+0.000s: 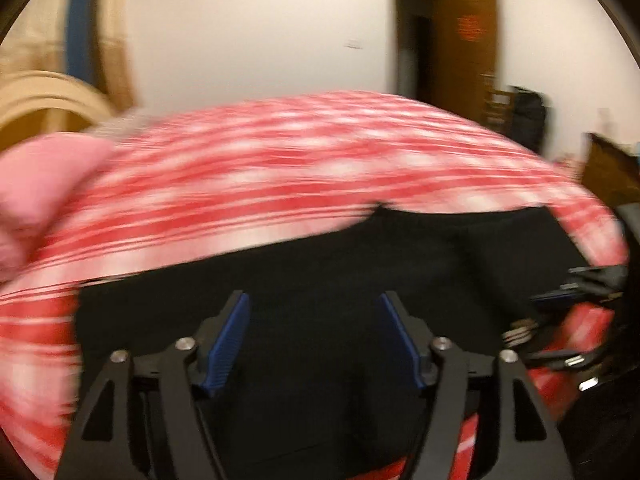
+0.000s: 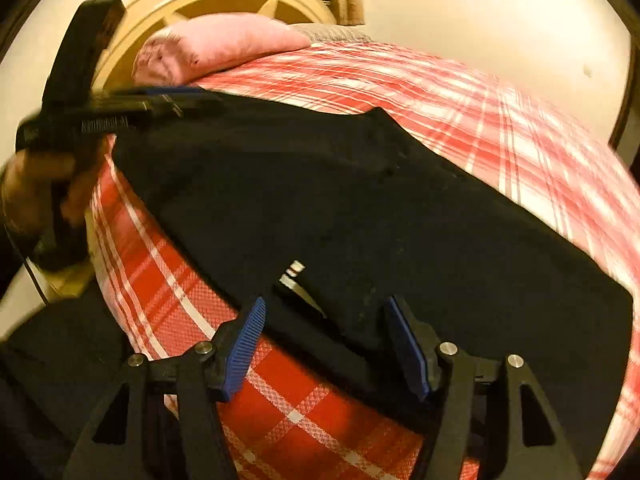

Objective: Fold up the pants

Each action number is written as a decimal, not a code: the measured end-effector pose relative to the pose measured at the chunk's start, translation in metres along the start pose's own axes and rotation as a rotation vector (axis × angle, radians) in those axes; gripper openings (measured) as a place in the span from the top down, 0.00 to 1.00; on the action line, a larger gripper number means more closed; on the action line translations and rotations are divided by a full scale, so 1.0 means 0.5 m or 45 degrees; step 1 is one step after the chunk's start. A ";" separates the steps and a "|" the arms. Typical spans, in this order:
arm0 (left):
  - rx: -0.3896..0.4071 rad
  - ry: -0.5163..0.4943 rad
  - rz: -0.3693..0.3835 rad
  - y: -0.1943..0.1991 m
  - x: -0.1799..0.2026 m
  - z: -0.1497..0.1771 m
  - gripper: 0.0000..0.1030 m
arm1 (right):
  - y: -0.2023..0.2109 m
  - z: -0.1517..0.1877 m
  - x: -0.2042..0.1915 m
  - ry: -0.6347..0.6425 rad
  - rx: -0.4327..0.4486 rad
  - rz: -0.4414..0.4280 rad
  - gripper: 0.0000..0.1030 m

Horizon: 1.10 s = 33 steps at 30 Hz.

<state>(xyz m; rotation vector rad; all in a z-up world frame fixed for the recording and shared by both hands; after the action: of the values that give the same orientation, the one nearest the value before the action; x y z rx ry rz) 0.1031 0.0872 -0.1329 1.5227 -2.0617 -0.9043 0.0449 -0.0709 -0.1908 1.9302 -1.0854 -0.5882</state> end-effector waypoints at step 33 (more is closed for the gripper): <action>-0.020 0.581 -0.034 -0.074 -0.270 0.121 0.23 | 0.071 0.014 0.017 -0.099 0.185 -0.008 0.37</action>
<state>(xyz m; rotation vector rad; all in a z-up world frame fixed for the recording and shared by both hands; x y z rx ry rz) 0.1298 0.2236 -0.1958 1.5763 -1.7041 -0.5160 0.0278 -0.0913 -0.1652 2.0508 -1.2006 -0.6070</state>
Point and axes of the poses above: each gripper's, at about its wrist camera, not at the fingertips, and y roughly against the way its jaws point, x to its right, z to its underside, the point moved 3 cm from there along -y, roughly the way its jaws point, and after that the axes turned 8 degrees about -x, right-handed, at the moved point
